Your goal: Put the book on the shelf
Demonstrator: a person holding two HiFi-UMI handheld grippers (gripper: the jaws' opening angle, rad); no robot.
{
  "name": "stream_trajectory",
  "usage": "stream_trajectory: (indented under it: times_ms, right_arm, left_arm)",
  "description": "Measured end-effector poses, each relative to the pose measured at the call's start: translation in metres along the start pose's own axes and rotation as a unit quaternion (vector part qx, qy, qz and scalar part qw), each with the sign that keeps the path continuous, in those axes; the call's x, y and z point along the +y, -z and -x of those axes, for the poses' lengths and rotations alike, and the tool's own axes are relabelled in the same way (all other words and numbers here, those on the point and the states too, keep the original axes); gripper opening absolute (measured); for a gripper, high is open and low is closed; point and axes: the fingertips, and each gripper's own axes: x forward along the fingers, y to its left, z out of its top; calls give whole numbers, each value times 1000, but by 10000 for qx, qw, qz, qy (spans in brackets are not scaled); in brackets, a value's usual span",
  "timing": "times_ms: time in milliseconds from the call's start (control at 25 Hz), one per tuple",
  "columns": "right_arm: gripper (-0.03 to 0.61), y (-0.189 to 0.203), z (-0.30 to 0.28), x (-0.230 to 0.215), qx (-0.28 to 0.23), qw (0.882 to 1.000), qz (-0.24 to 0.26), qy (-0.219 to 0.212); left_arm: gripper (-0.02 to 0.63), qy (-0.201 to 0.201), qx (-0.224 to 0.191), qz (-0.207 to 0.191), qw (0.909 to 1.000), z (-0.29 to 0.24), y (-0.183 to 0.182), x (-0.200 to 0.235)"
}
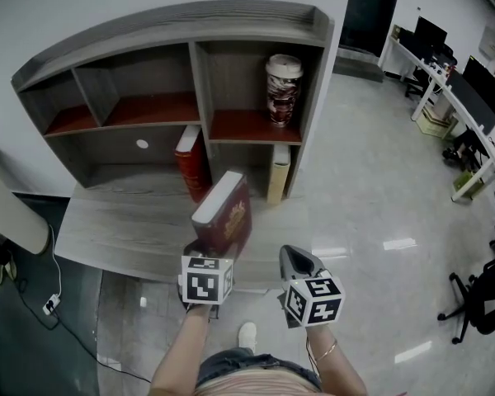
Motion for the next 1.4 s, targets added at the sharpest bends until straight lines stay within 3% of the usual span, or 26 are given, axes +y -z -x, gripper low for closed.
stream_trajectory:
  times_ms: [800,1400]
  right_arm:
    - [8,-4,-42,3,194,9997,74,119]
    - [8,-10,-61,8,298,9992,245,-144]
  left_arm:
    - [221,97,212,-35,9997,-46,-11,21]
    - [221,-324,210,76,9992,-70,-11,24]
